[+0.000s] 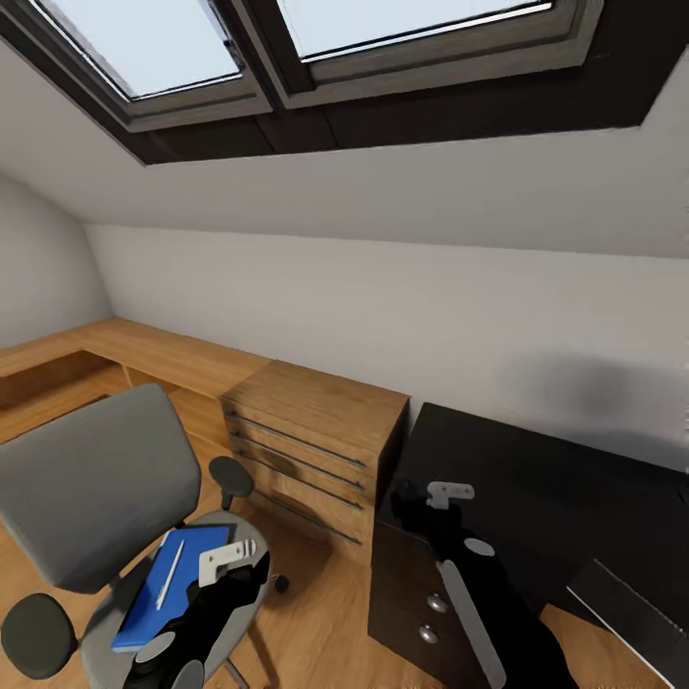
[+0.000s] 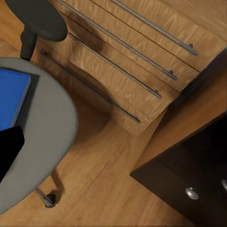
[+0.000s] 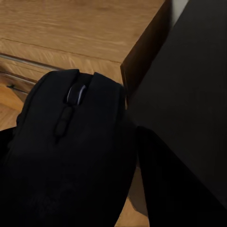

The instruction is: In the bedroom, organize the workspace by keeping the computer under the desk, ensuring the monitor is on the desk, placing the keyboard on the desk next to the monitor, placing the mouse on the desk next to the keyboard, moving the folder from the swivel chair onto the desk next to the mouse, stacking the notebook on top of the folder with the pen on top of the notebook, and positioning the swivel chair next to the desk.

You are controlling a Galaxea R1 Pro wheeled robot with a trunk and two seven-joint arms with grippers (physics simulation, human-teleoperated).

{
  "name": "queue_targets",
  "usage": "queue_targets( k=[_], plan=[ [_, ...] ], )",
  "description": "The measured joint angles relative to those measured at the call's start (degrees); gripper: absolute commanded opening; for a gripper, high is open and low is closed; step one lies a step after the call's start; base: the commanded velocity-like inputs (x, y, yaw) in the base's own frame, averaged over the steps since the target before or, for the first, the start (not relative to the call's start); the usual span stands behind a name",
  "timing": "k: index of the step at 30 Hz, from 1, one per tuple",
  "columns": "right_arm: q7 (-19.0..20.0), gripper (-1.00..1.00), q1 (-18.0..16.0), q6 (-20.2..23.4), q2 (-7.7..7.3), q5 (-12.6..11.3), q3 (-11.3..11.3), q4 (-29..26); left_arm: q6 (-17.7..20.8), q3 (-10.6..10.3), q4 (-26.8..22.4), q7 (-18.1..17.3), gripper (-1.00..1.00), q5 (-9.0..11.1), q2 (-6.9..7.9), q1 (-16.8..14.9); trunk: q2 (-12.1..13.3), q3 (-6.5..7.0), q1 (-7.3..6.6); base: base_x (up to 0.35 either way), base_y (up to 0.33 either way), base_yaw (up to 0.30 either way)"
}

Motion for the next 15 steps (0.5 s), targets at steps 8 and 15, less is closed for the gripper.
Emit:
queue_targets(
  k=[8, 15],
  plan=[
    [0.0, -1.00, 0.0, -0.1, 0.02, -0.1, -0.1, 0.1, 0.0, -0.1, 0.1, 0.1, 1.00, -0.2, 0.01, 0.0, 0.0, 0.01, 0.02, -0.276, 0.207, -0.023],
    [0.0, -1.00, 0.0, -0.1, 0.01, -0.1, -0.1, 0.0, 0.0, -0.2, 0.1, 0.1, 1.00, -0.2, 0.01, 0.0, 0.0, 0.01, 0.02, -0.302, 0.132, -0.037]
  ],
)
